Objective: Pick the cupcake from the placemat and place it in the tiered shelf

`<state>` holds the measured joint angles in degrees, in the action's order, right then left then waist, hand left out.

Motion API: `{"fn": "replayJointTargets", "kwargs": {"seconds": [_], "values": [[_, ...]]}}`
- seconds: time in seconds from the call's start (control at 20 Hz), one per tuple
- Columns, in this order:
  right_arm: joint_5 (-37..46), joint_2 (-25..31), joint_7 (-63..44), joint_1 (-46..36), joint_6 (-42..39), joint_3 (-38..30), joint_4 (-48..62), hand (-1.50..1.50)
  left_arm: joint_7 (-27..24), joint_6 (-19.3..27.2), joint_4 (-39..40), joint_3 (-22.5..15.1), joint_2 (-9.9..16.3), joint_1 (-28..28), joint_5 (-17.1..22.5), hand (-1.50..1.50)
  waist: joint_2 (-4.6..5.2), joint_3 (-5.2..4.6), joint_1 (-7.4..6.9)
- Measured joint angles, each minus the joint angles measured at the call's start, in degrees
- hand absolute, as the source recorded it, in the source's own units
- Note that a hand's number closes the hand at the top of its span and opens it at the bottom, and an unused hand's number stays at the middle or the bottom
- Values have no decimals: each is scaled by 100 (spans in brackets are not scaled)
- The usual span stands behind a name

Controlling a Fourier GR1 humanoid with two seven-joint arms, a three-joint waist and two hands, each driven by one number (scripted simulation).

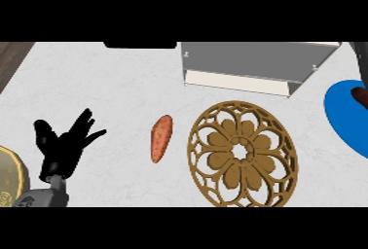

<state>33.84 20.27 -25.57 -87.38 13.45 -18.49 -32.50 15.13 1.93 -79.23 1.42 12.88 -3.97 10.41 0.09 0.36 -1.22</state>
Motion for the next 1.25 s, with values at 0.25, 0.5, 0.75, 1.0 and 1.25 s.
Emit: {"fn": "replayJointTargets", "kwargs": {"seconds": [0.25, 0.5, 0.75, 1.0, 1.25], "values": [[-368, 82, -29, -70, 427, -424, -171, -150, 13, 22, -29, 11, -26, 33, -26, 0, -11, 0, 21], [-221, 357, -178, -72, 1005, -475, -245, -150, -4, 7, -112, -5, -57, 110, -36, 0, -15, -7, 37], [-211, 819, -352, 146, 1349, -656, -436, -150, 11, 77, -75, 61, -67, 121, -69, 0, -35, 4, 98], [-583, 1415, -525, 573, 1039, -1003, -930, -150, 51, 20, -78, 146, -7, 165, -17, 0, -64, 1, 186], [-1103, 1783, -676, 1208, 369, -1241, -1650, -150, 50, 22, -115, 158, -33, 215, -39, 0, -77, -3, 214]]}}
